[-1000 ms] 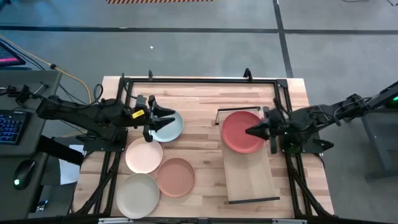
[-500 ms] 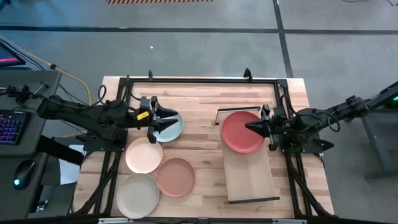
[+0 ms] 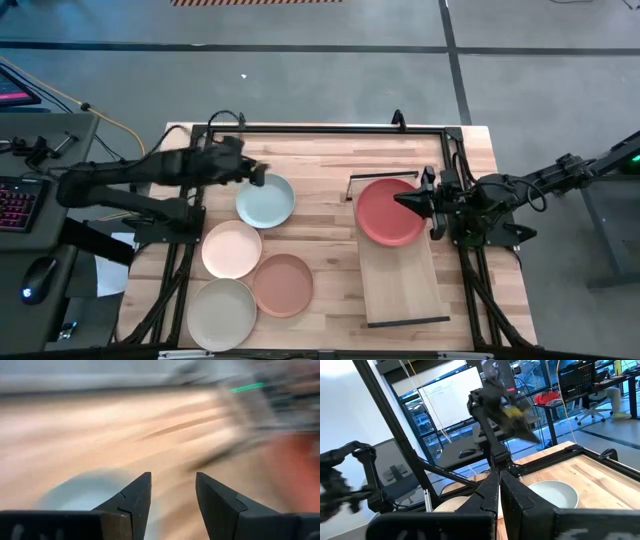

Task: Place and stack plates onto a shelf
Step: Stack the blue plate on top of the orange plate on the shelf

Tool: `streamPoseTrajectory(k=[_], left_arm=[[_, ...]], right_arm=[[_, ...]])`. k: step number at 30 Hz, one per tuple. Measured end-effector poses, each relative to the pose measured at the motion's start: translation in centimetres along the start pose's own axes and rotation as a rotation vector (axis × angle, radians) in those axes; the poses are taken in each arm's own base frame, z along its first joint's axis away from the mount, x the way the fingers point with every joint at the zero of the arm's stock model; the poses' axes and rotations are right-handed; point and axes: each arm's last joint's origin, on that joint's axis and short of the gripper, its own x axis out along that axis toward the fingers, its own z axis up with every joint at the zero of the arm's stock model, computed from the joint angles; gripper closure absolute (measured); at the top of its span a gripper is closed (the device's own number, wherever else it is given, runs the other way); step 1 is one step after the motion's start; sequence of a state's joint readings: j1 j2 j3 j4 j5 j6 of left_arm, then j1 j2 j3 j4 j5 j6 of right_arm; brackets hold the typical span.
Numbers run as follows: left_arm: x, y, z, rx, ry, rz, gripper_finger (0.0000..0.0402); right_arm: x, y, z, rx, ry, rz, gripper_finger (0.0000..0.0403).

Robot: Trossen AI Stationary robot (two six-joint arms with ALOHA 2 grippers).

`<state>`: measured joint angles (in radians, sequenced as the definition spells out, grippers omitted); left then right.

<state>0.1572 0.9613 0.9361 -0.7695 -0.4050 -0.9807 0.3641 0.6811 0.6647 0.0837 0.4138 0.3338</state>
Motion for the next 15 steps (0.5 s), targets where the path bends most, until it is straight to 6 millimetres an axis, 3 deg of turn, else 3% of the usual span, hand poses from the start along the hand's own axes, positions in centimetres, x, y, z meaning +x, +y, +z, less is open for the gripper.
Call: streamPoseTrajectory(k=[3,6,15], left_arm=[[1.5,3.4,-0.9,-0.029,0.120,0.284,0.0257],[3.1,5.9,-2.5,-0.087,0.213,0.443,0.0257],[7.7,9.0,-7.2,-0.314,0.327,0.355,0.0257]], right_arm=[[0.0,0.0,0.0,-0.001,0.002,-0.004,0.0403],[0.0,0.0,0.0,0.003,0.004,-0.006,0.0403],[0.0,-0.1,-0.1,-0.004,0.011,-0.008,0.0403]])
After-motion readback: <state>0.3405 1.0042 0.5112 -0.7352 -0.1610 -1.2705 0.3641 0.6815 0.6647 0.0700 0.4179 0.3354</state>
